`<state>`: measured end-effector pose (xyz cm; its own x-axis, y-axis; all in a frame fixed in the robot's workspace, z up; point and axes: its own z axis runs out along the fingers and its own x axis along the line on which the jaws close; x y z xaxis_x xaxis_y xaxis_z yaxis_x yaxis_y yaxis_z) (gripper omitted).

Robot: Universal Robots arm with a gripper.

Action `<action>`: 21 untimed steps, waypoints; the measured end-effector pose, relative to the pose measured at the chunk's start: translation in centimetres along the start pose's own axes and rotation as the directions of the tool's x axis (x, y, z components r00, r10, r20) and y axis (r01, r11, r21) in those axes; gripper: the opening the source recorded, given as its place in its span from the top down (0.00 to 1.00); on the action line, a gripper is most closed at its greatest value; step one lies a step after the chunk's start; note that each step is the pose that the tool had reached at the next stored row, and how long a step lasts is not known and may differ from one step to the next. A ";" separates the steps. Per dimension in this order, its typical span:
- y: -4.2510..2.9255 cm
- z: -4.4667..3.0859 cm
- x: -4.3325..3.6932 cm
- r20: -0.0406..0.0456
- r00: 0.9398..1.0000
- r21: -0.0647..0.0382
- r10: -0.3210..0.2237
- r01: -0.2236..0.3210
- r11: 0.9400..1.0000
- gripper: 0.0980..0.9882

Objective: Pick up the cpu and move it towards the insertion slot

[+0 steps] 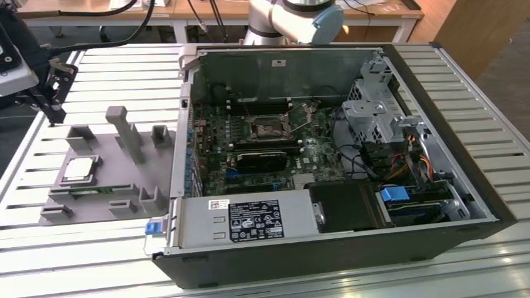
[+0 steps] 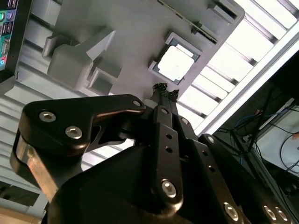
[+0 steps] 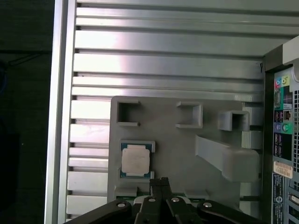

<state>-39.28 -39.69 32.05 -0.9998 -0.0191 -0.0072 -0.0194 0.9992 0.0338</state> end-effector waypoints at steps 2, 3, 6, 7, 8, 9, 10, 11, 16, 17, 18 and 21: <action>-0.01 0.36 0.17 0.001 1.000 0.000 0.000 0.000 1.000 1.00; -0.01 0.54 0.27 0.002 1.000 0.000 0.000 0.000 1.000 1.00; -0.03 1.07 0.58 0.003 1.000 0.000 0.000 0.000 1.000 1.00; -0.03 1.27 0.69 0.004 1.000 0.000 0.000 0.000 1.000 1.00; -0.04 1.45 0.81 0.005 1.000 0.000 0.000 0.000 1.000 1.00; -0.04 1.63 0.94 0.006 1.000 0.000 0.000 0.000 1.000 1.00; -0.04 1.81 1.07 0.008 1.000 0.000 0.000 0.000 1.000 1.00; -0.05 1.99 1.20 0.009 1.000 0.000 0.000 0.000 1.000 1.00; -0.06 2.87 1.77 0.016 1.000 0.000 -0.001 0.001 1.000 1.00; -0.07 3.03 1.86 0.018 1.000 0.000 -0.001 0.001 1.000 1.00; -0.07 3.20 1.95 0.020 1.000 0.000 -0.001 0.001 1.000 1.00; -0.09 3.70 2.24 0.024 1.000 0.000 -0.001 0.001 1.000 1.00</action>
<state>-41.50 -39.69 28.34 -0.9993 -0.0192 -0.0316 -0.0202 0.9992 0.0333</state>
